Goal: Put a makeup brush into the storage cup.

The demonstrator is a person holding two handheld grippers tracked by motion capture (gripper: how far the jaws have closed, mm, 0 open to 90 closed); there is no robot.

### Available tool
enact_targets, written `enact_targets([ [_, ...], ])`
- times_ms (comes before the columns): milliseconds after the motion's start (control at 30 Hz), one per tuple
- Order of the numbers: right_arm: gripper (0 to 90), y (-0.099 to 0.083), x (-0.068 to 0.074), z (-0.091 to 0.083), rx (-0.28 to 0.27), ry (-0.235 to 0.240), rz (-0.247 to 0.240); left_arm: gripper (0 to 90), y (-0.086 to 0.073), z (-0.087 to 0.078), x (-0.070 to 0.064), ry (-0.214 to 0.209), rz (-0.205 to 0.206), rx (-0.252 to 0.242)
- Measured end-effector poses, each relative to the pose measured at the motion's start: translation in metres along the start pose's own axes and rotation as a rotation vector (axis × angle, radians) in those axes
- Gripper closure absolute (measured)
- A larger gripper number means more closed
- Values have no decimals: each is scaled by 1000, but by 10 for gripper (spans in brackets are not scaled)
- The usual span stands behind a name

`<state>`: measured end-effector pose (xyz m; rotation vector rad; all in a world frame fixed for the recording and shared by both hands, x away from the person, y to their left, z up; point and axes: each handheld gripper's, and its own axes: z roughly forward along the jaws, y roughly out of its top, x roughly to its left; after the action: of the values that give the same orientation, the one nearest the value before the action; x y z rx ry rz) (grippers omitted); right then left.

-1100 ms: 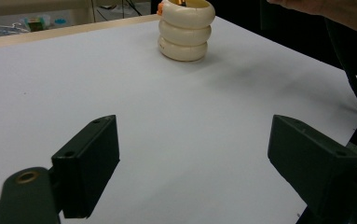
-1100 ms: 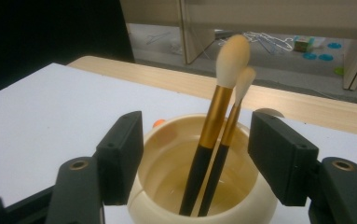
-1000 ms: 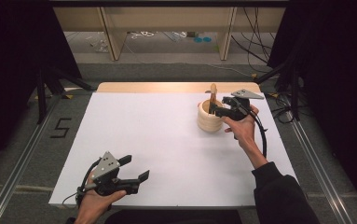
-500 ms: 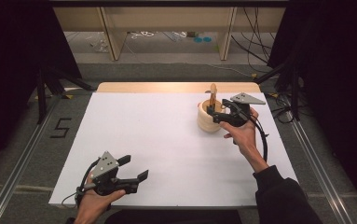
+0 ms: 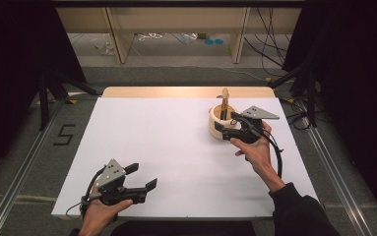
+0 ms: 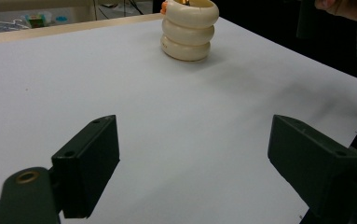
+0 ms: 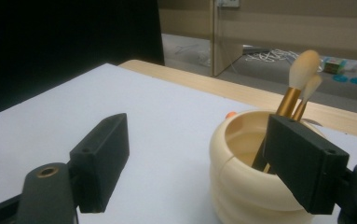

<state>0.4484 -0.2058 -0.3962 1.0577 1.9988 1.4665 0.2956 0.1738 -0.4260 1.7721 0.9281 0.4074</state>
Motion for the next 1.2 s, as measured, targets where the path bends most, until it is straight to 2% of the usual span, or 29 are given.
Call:
enact_targets([
  [33, 232, -1, 3, -2, -4, 19, 0, 163, 0, 0, 0, -2, 4, 0],
  [100, 230, -2, 4, -3, -17, 18, -17, 163, -1, 2, -1, -6, -18, -9],
  [133, 229, -2, 6, -4, -4, 23, -4, 163, -1, 1, -1, 0, -17, -2],
  [167, 228, -3, 7, -5, -18, 23, -23, 163, -1, 1, -1, 0, -17, -2],
  [200, 228, -3, 9, -7, -1, 37, -8, 163, -1, 1, -1, 0, -17, -2],
  [233, 227, -4, 11, -8, -8, 45, -6, 163, -1, 1, -1, 0, -19, -4],
  [333, 225, -5, 15, -11, -25, 55, -18, 163, -1, 1, 0, 0, -11, -2],
  [400, 225, -7, 20, -14, -13, 68, -13, 163, -1, 0, 0, -3, -10, -2],
  [433, 223, -7, 21, -15, -21, 69, -28, 163, -1, 1, 0, -5, -15, -5],
  [467, 219, -9, 24, -16, -20, 90, -6, 163, -1, 1, 0, -2, -15, -4],
  [500, 214, -10, 25, -17, -22, 83, -31, 163, -1, 0, 0, 2, -15, 0],
  [600, 209, -13, 31, -21, -2, 107, -18, 163, -1, 0, 0, 1, -16, -2],
  [633, 208, -14, 32, -21, -14, 112, -20, 163, -1, 1, 0, 1, -17, -2],
  [667, 208, -15, 33, -23, -2, 115, -25, 163, -1, 1, 0, 0, -19, -4],
  [1033, 199, -28, 47, -34, -2, 162, -20, 163, -1, 2, 0, -1, -18, -3],
  [1200, 192, -35, 53, -39, 25, 175, -32, 163, -1, 1, 0, 0, -19, -5],
])
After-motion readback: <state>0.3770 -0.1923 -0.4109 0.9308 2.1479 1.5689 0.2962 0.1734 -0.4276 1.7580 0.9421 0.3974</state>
